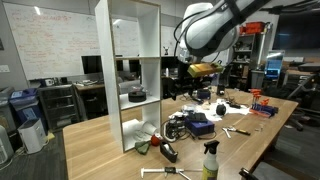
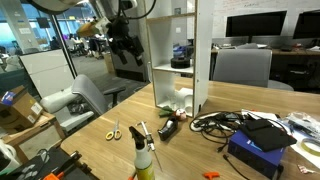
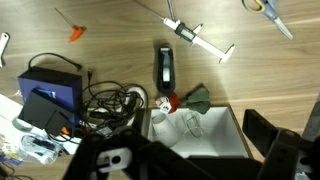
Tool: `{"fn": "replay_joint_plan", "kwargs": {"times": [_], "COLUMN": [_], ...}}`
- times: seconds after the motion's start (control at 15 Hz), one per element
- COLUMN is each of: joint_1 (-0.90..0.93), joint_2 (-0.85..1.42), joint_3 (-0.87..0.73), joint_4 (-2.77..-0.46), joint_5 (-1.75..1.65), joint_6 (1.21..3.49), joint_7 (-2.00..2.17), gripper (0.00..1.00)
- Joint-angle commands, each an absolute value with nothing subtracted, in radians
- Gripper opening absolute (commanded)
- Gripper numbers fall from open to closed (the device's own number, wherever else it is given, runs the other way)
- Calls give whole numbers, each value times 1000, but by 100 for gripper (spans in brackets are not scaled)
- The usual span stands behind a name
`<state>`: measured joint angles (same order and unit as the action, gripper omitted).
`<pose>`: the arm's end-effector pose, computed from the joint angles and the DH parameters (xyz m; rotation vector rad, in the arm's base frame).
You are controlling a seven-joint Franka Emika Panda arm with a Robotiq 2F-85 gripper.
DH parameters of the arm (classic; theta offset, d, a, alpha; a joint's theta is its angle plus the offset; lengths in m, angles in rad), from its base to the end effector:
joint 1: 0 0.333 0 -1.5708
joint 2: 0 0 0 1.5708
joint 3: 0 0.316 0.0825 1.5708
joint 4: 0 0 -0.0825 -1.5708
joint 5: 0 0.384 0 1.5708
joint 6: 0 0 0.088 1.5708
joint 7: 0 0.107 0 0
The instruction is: Put the seal tape on the topmost shelf
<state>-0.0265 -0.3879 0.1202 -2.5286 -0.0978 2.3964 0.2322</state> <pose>0.4352 0.0410 0.4366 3.0332 -0.1184 0.4084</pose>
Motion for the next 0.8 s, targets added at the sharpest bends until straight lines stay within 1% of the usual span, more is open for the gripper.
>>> {"fn": "replay_joint_plan", "kwargs": {"times": [0.0, 0.33, 0.53, 0.73], "joint_1": [-9, -1, -52, -118], "joint_2": [-193, 96, 260, 404], "joint_3": [62, -8, 29, 72], "joint_4": [-2465, -2351, -2244, -2136], "joint_5": [-56, 115, 253, 287], "joint_6": [2590, 2754, 2745, 2723], "joint_7": [127, -135, -298, -375], "gripper": [100, 100, 100, 100]}}
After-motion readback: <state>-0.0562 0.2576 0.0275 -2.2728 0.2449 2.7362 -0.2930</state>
